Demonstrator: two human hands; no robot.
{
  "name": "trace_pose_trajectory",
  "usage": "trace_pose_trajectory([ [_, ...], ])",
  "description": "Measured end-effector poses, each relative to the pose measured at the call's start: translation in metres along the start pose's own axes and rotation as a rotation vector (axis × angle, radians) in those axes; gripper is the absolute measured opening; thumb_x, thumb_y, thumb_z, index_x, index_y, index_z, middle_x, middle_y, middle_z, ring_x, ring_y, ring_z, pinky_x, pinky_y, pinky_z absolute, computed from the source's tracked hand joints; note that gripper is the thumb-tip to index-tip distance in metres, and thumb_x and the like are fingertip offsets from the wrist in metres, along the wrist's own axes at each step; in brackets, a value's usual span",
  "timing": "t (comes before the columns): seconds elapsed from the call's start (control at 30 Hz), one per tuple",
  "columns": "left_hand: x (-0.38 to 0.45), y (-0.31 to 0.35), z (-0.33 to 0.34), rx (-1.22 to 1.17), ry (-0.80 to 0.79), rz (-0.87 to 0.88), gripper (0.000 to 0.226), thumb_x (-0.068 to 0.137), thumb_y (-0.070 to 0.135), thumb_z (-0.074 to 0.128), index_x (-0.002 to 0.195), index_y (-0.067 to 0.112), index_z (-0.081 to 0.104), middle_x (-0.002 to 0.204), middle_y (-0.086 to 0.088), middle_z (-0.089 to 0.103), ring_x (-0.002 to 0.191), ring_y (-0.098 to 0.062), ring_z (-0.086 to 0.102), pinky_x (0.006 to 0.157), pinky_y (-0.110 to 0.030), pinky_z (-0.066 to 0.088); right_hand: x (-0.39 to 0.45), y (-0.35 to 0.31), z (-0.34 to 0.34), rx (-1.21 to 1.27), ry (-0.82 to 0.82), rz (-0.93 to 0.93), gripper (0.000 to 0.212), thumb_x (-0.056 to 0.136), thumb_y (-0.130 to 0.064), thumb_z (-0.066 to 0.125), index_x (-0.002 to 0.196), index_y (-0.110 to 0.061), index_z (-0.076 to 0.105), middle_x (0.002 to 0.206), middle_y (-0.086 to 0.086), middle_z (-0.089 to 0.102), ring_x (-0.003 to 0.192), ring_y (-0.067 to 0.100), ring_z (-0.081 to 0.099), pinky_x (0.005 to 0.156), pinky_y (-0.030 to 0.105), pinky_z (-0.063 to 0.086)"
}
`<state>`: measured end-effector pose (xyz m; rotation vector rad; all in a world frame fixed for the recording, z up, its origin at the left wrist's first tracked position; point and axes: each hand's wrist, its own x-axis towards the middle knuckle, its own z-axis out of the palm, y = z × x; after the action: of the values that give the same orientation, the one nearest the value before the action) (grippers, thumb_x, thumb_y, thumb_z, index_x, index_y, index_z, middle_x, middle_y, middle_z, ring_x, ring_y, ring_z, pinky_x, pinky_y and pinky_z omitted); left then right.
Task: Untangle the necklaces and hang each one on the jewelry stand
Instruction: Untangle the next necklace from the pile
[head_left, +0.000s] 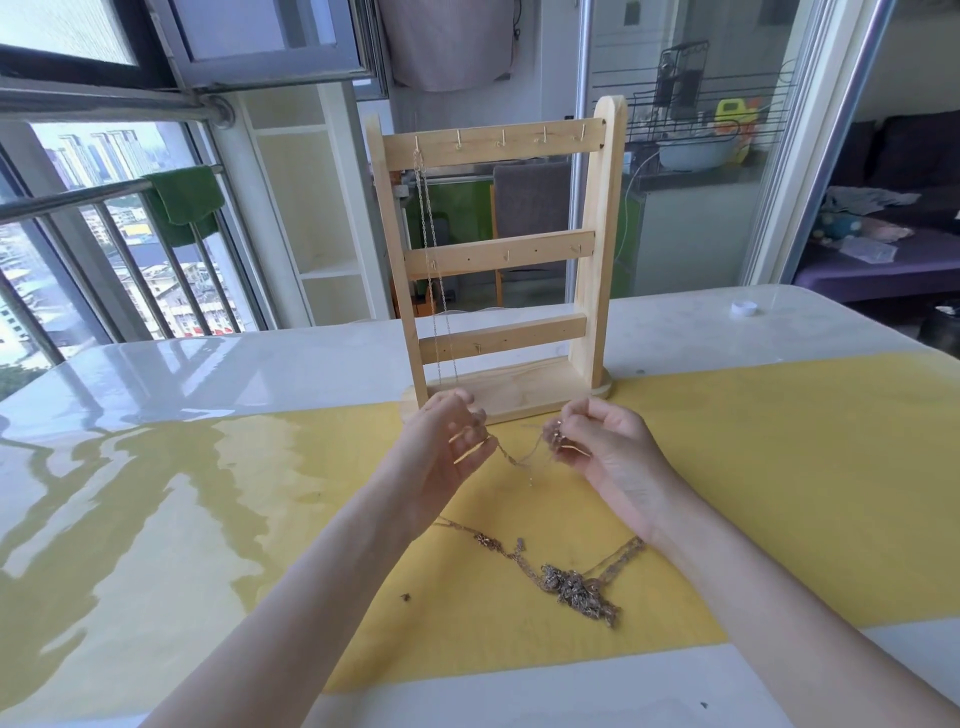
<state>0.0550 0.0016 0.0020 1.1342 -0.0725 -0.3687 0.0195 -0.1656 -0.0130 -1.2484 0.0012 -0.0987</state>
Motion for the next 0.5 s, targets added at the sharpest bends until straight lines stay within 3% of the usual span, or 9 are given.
trace_pose_trajectory([
  [0.13, 0.0, 0.003, -0.003, -0.237, 0.022, -0.07, 0.013, 0.086, 0.001, 0.041, 0.09, 0.011, 0.046, 0.065, -0.001, 0.052, 0.061, -0.014, 0.058, 0.085, -0.03, 0.056, 0.0, -0.003, -0.001, 0.212, 0.02, 0.048, 0.023, 0.087, 0.008, 0.051, 0.075, -0.012, 0.049, 0.06, 0.003, 0.064, 0.06, 0.013, 0.056, 0.059, 0.019, 0.046],
  [0.23, -0.001, 0.005, -0.003, -0.362, 0.026, -0.076, 0.011, 0.087, 0.001, 0.041, 0.093, 0.009, 0.045, 0.066, -0.004, 0.052, 0.061, -0.015, 0.059, 0.081, -0.032, 0.057, 0.001, -0.004, 0.0, 0.234, 0.016, 0.057, 0.019, 0.086, 0.006, 0.055, 0.08, -0.012, 0.051, 0.065, 0.008, 0.066, 0.057, 0.012, 0.055, 0.054, 0.018, 0.046],
  [0.3, 0.0, 0.002, -0.002, -0.203, 0.051, -0.06, 0.008, 0.09, 0.004, 0.046, 0.096, 0.007, 0.05, 0.073, -0.004, 0.051, 0.065, -0.015, 0.058, 0.074, -0.031, 0.058, 0.001, -0.003, 0.001, 0.218, 0.004, 0.053, 0.017, 0.084, 0.006, 0.058, 0.082, -0.01, 0.053, 0.067, 0.01, 0.066, 0.057, 0.012, 0.054, 0.053, 0.017, 0.046],
  [0.4, -0.001, -0.006, -0.001, 0.331, 0.081, 0.072, 0.008, 0.094, 0.014, 0.055, 0.094, 0.014, 0.063, 0.087, 0.003, 0.058, 0.087, -0.013, 0.057, 0.084, -0.029, 0.051, 0.0, -0.001, 0.001, 0.153, -0.026, 0.041, 0.017, 0.083, 0.007, 0.058, 0.085, -0.009, 0.054, 0.067, 0.011, 0.066, 0.058, 0.013, 0.053, 0.054, 0.017, 0.045],
  [0.5, -0.003, -0.009, 0.002, 0.537, -0.019, 0.203, 0.009, 0.091, 0.014, 0.06, 0.09, 0.018, 0.068, 0.09, 0.016, 0.069, 0.092, -0.001, 0.062, 0.084, -0.021, 0.049, -0.001, 0.0, 0.003, 0.082, -0.073, 0.031, 0.016, 0.085, 0.007, 0.058, 0.09, -0.008, 0.054, 0.068, 0.01, 0.066, 0.059, 0.012, 0.054, 0.057, 0.018, 0.046],
])
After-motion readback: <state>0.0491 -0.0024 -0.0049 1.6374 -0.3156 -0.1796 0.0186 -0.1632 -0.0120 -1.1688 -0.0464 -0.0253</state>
